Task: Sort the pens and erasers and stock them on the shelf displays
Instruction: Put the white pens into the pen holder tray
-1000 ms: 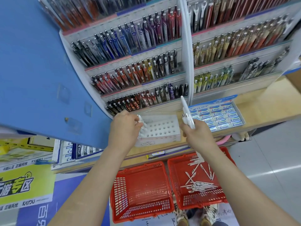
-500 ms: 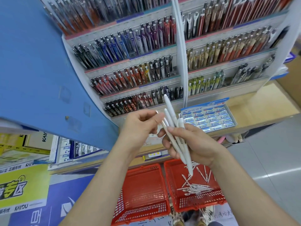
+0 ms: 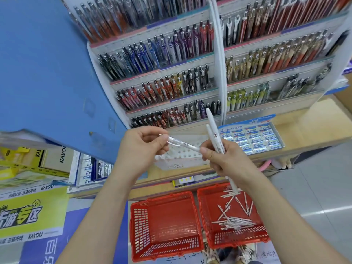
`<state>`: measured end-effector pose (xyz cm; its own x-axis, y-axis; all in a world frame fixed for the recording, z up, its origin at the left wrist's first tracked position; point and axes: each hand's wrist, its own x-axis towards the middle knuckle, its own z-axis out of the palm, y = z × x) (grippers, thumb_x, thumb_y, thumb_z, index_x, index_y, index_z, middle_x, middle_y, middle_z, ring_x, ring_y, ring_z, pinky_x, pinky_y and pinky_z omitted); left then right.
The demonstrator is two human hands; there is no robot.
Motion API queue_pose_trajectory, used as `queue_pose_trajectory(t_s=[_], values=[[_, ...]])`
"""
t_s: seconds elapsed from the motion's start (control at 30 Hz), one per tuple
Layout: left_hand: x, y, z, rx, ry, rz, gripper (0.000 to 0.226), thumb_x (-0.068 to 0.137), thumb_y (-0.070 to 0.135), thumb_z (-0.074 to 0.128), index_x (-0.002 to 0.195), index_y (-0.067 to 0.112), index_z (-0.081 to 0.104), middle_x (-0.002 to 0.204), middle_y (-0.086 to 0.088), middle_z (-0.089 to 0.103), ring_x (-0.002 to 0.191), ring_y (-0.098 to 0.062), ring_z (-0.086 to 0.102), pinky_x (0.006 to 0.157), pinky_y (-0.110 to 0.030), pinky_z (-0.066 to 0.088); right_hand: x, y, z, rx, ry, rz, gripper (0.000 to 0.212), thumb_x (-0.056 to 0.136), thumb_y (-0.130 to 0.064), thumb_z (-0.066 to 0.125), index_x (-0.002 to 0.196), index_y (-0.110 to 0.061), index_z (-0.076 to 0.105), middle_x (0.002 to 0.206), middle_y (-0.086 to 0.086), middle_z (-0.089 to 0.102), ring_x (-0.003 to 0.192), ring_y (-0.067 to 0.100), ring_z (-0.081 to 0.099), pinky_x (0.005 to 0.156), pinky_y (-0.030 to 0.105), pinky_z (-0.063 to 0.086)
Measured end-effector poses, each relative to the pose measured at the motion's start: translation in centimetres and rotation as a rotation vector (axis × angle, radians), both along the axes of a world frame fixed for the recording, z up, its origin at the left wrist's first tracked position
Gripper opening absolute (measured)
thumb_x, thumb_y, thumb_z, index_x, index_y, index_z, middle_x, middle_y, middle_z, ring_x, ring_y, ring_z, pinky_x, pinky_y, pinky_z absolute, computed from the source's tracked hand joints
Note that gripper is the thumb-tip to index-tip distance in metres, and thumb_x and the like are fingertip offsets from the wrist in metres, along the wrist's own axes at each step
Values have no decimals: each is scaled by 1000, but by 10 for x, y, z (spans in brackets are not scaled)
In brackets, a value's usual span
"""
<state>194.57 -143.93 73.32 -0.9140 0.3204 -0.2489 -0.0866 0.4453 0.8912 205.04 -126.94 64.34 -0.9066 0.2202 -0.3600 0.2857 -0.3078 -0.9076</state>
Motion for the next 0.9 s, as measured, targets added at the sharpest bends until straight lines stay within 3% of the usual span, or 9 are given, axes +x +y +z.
queue_pose_trajectory(t_s=[0.17, 0.23, 0.43, 0.57, 0.73, 0.9], values=[[-14, -17, -2, -255, 336, 59, 21, 83, 13, 69, 73, 31, 69, 62, 6, 69, 65, -13, 69, 71, -33, 57, -7, 4, -20, 339, -132, -247, 16, 89, -20, 63, 74, -20, 59, 61, 3, 52, 47, 13, 40, 48, 27, 34], [-15, -19, -8, -349, 383, 26, 20, 83, 17, 68, 72, 34, 67, 64, 9, 68, 68, -13, 68, 74, -37, 57, -9, 8, -27, 371, -151, -298, 19, 87, -19, 63, 70, -21, 57, 60, 2, 51, 53, 18, 43, 52, 30, 36], [-10, -11, -36, -576, 475, -94, 9, 88, 21, 63, 85, 20, 71, 69, 1, 69, 69, -19, 63, 71, -36, 52, -19, 4, -48, 467, -200, -275, 3, 86, -20, 63, 84, -19, 61, 62, -2, 52, 51, 15, 44, 52, 27, 34], [-13, -9, -52, -665, 486, -146, 11, 90, 25, 61, 90, 19, 71, 75, -3, 71, 72, -23, 64, 71, -38, 52, -27, 0, -56, 545, -257, -223, 16, 86, -24, 65, 97, -15, 57, 74, 1, 58, 64, 21, 53, 57, 29, 39], [-19, -5, -62, -669, 463, -155, 14, 90, 25, 60, 93, 18, 72, 77, -5, 72, 76, -25, 65, 73, -39, 52, -29, -4, -67, 657, -299, -173, 22, 86, -26, 64, 101, -12, 56, 67, -7, 48, 69, 25, 50, 61, 29, 35], [-27, -6, -63, -676, 461, -125, 9, 88, 23, 63, 88, 20, 72, 74, -3, 71, 71, -23, 64, 71, -37, 53, -29, -4, -68, 637, -287, -188, 16, 87, -21, 61, 100, -13, 55, 66, -7, 48, 56, 11, 45, 48, 25, 31]])
